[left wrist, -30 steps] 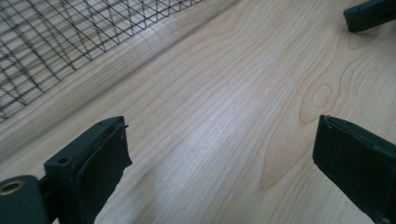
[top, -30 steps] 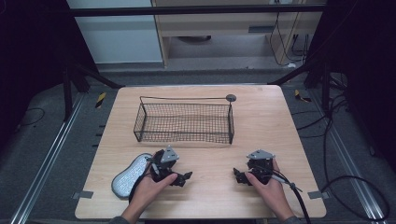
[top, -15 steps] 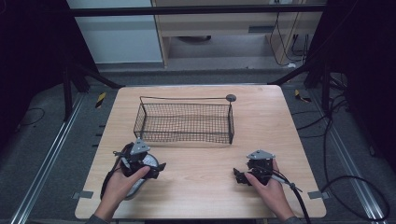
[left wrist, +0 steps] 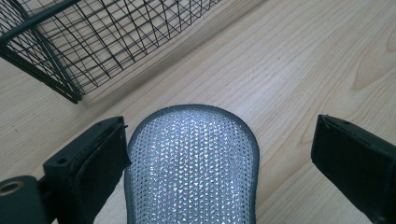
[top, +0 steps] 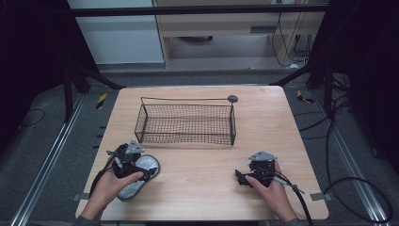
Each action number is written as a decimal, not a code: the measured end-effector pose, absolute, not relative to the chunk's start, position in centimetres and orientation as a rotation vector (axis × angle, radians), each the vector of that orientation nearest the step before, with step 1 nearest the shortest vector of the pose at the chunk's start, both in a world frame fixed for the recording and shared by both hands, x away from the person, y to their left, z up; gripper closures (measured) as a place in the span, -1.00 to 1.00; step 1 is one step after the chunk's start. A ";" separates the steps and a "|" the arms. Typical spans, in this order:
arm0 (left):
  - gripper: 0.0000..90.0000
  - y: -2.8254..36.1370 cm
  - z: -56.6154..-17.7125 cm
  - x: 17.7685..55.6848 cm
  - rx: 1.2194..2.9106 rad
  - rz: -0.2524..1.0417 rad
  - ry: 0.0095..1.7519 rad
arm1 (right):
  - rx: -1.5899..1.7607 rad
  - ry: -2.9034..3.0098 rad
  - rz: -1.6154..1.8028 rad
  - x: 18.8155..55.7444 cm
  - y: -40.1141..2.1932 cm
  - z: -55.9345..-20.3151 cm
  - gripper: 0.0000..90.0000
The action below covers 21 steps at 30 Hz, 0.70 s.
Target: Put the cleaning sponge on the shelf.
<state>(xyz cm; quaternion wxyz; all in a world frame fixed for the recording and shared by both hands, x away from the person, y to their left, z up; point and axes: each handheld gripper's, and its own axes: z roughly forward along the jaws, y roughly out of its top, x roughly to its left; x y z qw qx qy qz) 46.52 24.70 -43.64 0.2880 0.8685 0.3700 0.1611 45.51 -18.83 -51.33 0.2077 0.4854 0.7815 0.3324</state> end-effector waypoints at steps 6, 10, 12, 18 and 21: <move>-0.88 24.0 -43.5 47.2 2.442 0.421 0.998 | 1.350 2.174 0.921 45.5 -18.8 -51.3 -0.99; -0.88 23.8 -43.2 47.4 2.499 0.405 1.005 | 1.346 2.175 0.921 45.5 -18.9 -51.3 -0.99; -0.90 23.8 -43.0 47.4 2.524 0.409 1.011 | 1.349 2.174 0.922 45.5 -18.8 -51.3 -0.99; -0.91 24.0 -42.6 47.3 2.540 0.421 1.011 | 1.345 2.175 0.922 45.5 -18.9 -51.3 -0.99; -0.91 24.2 -42.6 47.1 2.557 0.423 1.008 | 1.344 2.176 0.921 45.5 -18.9 -51.3 -0.99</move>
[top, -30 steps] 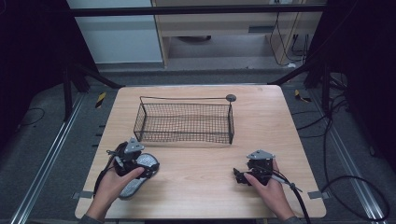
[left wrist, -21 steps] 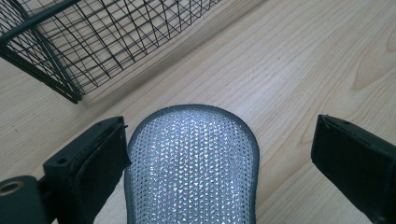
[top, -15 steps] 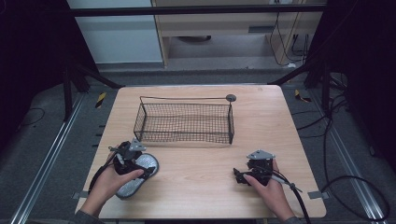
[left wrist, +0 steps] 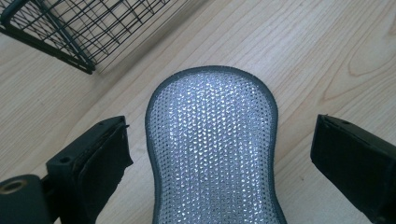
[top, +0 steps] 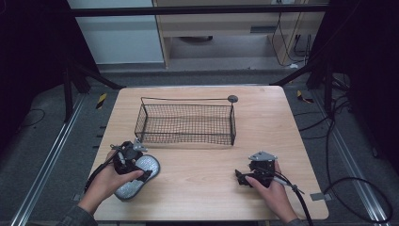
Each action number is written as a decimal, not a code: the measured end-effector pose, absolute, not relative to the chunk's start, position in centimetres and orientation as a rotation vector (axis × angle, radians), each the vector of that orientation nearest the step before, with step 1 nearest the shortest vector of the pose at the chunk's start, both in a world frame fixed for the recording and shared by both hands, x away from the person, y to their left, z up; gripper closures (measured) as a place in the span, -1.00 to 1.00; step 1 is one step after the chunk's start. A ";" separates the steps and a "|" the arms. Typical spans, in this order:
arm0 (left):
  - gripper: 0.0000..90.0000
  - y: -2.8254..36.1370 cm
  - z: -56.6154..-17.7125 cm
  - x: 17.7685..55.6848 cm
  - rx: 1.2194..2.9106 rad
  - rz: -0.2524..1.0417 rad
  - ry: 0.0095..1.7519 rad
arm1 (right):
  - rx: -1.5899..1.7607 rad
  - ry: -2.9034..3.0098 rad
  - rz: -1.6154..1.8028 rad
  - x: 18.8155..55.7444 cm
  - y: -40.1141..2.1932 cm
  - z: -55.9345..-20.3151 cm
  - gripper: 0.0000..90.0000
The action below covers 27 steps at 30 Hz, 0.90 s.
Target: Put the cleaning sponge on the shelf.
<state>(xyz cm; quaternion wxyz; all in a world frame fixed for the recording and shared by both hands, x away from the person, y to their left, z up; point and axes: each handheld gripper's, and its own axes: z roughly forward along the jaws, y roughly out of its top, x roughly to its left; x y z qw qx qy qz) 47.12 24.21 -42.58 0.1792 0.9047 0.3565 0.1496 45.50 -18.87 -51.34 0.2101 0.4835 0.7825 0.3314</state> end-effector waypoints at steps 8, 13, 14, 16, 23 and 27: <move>-0.91 24.7 -43.1 47.1 2.577 0.403 1.015 | 1.345 2.175 0.922 45.5 -18.9 -51.3 -0.99; -0.91 25.3 -43.6 46.8 2.587 0.375 1.022 | 1.345 2.175 0.922 45.5 -18.9 -51.3 -0.99; -0.91 25.5 -43.7 46.8 2.593 0.372 1.018 | 1.346 2.175 0.922 45.5 -18.9 -51.3 -0.99; -0.91 25.7 -43.9 46.7 2.598 0.367 1.028 | 1.345 2.175 0.922 45.5 -18.9 -51.3 -0.99; -0.91 26.5 -45.3 46.5 2.594 0.336 1.065 | 1.346 2.175 0.922 45.5 -18.9 -51.3 -0.99; -0.91 26.7 -46.0 46.5 2.588 0.325 1.088 | 1.346 2.175 0.922 45.5 -18.9 -51.3 -0.99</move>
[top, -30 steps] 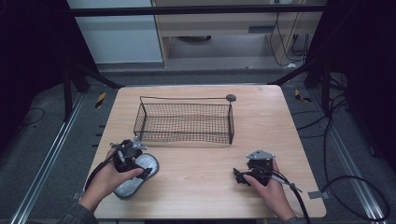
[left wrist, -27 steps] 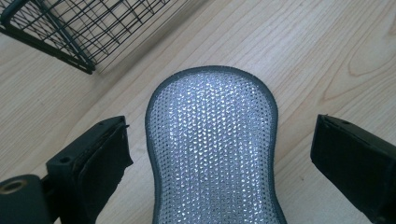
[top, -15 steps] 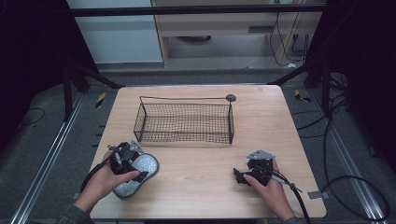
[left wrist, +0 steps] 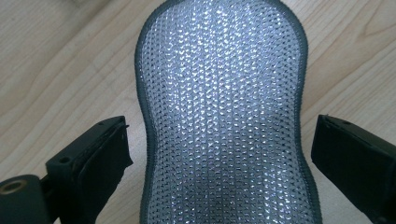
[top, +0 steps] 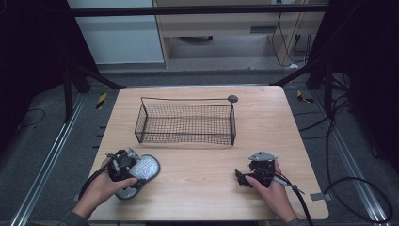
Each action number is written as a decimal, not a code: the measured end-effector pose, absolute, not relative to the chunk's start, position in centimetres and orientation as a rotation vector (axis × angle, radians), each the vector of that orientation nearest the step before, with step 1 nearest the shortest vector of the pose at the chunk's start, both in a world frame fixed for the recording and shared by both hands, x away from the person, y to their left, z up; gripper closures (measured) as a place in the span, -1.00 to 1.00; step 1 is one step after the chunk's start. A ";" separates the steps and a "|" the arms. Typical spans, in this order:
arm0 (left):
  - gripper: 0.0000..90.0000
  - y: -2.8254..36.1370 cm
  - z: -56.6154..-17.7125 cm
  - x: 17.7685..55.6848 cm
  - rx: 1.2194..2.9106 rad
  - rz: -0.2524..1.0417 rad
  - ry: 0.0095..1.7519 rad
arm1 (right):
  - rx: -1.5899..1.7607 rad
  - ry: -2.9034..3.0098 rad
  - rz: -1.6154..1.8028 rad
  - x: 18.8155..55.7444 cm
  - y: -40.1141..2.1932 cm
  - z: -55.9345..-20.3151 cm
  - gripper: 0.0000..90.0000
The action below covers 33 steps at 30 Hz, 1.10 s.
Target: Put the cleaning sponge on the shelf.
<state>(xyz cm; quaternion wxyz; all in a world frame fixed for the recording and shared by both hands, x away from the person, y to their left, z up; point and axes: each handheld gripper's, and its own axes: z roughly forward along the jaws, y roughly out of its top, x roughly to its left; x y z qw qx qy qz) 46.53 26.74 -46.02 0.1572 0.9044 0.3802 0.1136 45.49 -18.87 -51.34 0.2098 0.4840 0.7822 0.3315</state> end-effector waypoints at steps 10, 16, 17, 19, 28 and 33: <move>-0.91 26.5 -46.8 46.6 2.571 0.328 1.108 | 1.346 2.176 0.923 45.5 -18.9 -51.3 -0.99; -0.91 26.7 -47.0 46.6 2.555 0.324 1.120 | 1.343 2.182 0.922 45.5 -18.9 -51.3 -0.99; -0.91 26.8 -47.0 46.6 2.555 0.324 1.121 | 1.343 2.182 0.921 45.5 -18.9 -51.3 -0.99; -0.92 26.9 -47.0 46.7 2.558 0.315 1.119 | 1.343 2.182 0.922 45.5 -18.9 -51.3 -0.99; -0.94 26.5 -47.9 46.9 2.573 0.295 1.126 | 1.341 2.188 0.921 45.5 -18.9 -51.3 -0.99; -0.97 26.8 -48.2 47.3 2.560 0.269 1.138 | 1.342 2.188 0.921 45.5 -18.9 -51.3 -0.99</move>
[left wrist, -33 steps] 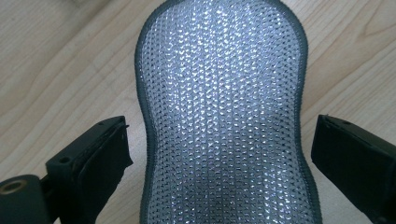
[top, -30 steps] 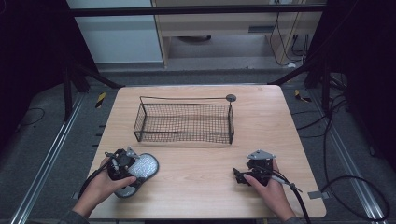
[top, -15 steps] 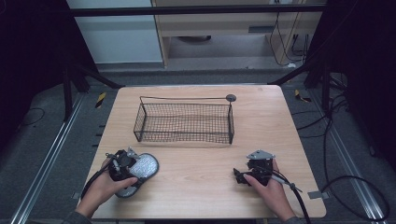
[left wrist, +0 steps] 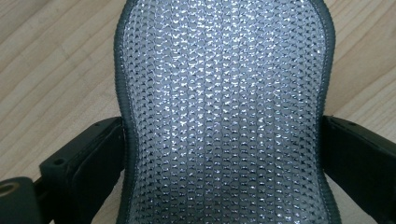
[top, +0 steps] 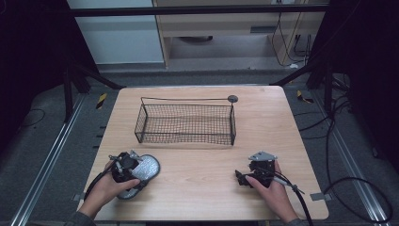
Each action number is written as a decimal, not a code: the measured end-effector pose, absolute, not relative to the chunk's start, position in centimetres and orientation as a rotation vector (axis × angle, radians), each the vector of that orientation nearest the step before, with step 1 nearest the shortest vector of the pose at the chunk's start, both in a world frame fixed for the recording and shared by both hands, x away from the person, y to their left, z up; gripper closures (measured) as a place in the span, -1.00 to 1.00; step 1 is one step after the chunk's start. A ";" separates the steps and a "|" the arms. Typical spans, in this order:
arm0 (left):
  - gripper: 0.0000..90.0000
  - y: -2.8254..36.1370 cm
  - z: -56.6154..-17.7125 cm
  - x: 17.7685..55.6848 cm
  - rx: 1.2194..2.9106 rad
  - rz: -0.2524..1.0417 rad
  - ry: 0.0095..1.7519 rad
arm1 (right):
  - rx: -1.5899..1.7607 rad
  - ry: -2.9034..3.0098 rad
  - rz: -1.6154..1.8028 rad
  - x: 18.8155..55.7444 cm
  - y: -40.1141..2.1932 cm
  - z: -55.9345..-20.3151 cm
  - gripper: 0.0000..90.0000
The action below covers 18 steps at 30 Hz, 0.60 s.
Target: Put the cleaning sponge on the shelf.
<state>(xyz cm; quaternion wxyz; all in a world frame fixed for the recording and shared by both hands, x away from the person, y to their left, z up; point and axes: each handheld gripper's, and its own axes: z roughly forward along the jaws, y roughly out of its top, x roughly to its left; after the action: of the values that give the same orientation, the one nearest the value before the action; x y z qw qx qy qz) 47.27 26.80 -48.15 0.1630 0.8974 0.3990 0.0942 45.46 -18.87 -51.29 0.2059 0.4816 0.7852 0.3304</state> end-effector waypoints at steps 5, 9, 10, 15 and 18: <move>-0.96 26.9 -48.2 47.5 2.558 0.258 1.139 | 1.338 2.189 0.921 45.5 -18.9 -51.3 -0.99; -0.89 27.1 -48.1 47.5 2.556 0.240 1.134 | 1.340 2.189 0.921 45.4 -18.9 -51.3 -0.99; -0.87 27.1 -48.0 47.5 2.562 0.242 1.129 | 1.340 2.189 0.921 45.4 -18.9 -51.3 -0.99; -0.80 27.0 -47.5 47.4 2.571 0.260 1.108 | 1.340 2.189 0.921 45.4 -18.9 -51.3 -0.99; -0.80 26.9 -46.5 47.2 2.543 0.288 1.086 | 1.338 2.189 0.921 45.5 -18.9 -51.3 -0.99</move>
<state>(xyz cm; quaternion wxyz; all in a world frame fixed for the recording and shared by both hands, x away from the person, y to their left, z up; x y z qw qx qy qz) 47.15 26.90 -46.50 0.1795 0.8998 0.3843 0.1019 45.46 -18.89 -51.29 0.2064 0.4802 0.7858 0.3306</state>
